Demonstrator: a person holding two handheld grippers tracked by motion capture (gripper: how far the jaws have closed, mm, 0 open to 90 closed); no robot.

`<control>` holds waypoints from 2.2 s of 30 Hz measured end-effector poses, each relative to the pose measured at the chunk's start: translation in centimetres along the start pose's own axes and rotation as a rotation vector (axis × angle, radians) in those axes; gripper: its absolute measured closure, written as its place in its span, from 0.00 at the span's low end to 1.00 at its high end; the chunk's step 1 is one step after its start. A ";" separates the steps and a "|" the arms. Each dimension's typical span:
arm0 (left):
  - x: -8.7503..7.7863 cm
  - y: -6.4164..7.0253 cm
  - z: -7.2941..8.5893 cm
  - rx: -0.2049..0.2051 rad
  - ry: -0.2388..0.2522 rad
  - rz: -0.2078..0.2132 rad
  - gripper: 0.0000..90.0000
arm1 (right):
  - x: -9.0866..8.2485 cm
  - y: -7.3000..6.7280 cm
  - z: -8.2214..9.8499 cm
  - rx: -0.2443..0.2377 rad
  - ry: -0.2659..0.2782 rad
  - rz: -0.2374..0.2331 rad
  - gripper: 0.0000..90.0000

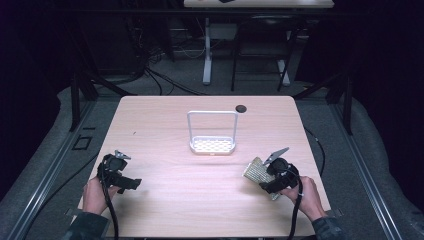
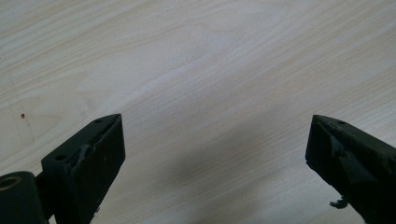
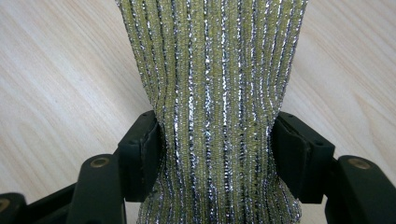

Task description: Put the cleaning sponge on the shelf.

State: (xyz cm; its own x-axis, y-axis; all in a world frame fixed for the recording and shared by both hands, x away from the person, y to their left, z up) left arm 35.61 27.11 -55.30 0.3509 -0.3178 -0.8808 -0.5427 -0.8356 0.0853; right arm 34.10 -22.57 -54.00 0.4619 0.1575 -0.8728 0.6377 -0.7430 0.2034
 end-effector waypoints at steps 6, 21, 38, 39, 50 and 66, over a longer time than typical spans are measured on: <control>0.1 0.1 0.0 0.001 -0.001 0.002 0.06 | 0.2 -0.4 -0.6 -0.008 -0.003 -0.004 0.41; 0.2 0.2 -0.1 0.004 -0.010 0.007 0.06 | 0.5 -1.3 -2.0 -0.023 0.008 0.003 0.41; 0.2 0.2 -0.1 0.003 0.004 0.026 0.00 | 1.0 -2.1 -3.6 -0.047 0.010 0.007 0.41; 0.2 0.2 -0.1 0.003 0.006 0.027 0.00 | 1.0 -2.2 -3.7 -0.054 0.014 0.009 0.41; 0.2 0.1 -0.1 0.007 0.013 0.033 0.00 | 1.2 -2.5 -4.9 -0.068 0.038 0.008 0.41; 0.2 0.2 -0.2 0.004 0.014 0.037 0.00 | 1.7 -2.8 -6.6 -0.056 0.054 -0.017 0.41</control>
State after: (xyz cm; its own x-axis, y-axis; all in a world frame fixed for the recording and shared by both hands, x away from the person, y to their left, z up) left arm 35.73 26.80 -55.38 0.3416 -0.3547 -0.8704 -0.5584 -0.8215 0.1156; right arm 37.16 -15.95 -53.18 0.4820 0.2061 -0.8516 0.6788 -0.7024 0.2142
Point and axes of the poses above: each handheld gripper's, and its own axes: x roughly forward along the jaws, z roughly out of its underside, y roughly to its right, the point moved 2 cm from there along x, roughly forward along the jaws, and after that the axes turned 10 degrees about z, right-handed, at the moved point
